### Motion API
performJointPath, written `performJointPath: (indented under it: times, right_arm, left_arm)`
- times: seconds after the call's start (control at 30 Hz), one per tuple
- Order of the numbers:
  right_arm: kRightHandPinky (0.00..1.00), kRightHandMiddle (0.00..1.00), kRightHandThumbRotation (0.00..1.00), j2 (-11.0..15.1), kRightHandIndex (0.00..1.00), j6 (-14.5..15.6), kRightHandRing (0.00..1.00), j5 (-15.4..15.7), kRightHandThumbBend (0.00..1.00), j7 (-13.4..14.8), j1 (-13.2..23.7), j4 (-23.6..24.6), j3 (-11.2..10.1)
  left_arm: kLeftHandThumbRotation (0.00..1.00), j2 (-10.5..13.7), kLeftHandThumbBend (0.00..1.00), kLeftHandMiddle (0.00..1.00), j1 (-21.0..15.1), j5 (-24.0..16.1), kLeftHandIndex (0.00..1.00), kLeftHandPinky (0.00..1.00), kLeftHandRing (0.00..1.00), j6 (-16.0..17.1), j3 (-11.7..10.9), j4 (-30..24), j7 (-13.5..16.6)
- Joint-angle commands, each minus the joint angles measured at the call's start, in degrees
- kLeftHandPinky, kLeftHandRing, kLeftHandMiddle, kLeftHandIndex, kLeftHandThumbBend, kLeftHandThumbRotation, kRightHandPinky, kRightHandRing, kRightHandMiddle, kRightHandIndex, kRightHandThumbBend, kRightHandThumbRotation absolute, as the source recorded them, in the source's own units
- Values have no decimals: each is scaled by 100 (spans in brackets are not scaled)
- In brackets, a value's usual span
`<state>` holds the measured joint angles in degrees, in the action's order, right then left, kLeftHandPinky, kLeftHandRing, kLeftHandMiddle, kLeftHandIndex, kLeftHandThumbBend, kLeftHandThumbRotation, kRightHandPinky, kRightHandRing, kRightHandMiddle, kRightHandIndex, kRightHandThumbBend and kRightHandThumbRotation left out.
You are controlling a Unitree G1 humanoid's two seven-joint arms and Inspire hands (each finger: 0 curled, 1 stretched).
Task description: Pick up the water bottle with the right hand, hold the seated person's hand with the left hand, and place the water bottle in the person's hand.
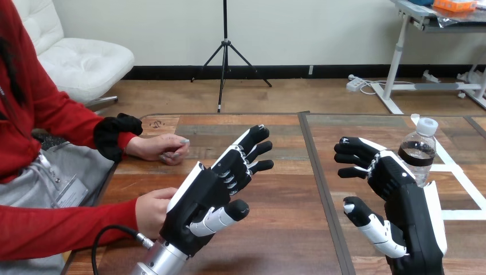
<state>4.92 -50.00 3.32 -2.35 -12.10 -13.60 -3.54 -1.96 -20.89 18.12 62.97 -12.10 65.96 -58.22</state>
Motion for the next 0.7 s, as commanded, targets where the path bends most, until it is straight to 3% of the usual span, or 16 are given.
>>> performJointPath:
  times: [0.0, 0.43, 0.67]
  right_arm:
    - [62, 74, 72, 71, 74, -88, 71, 69, 100, 81, 244, 77, -93]
    - [61, 74, 72, 41, 74, -59, 71, 156, 100, 168, 259, 102, -101]
    - [61, 74, 72, 3, 74, -81, 72, 191, 100, 211, 266, 118, -84]
  left_arm:
    - [70, -40, 100, 97, -420, -18, 95, 87, 94, 79, 23, 35, 37]
    - [71, 0, 100, 97, -472, -133, 95, 86, 94, 146, 29, 57, 128]
    - [71, 8, 100, 96, -498, -64, 94, 87, 94, 80, 11, 47, 31]
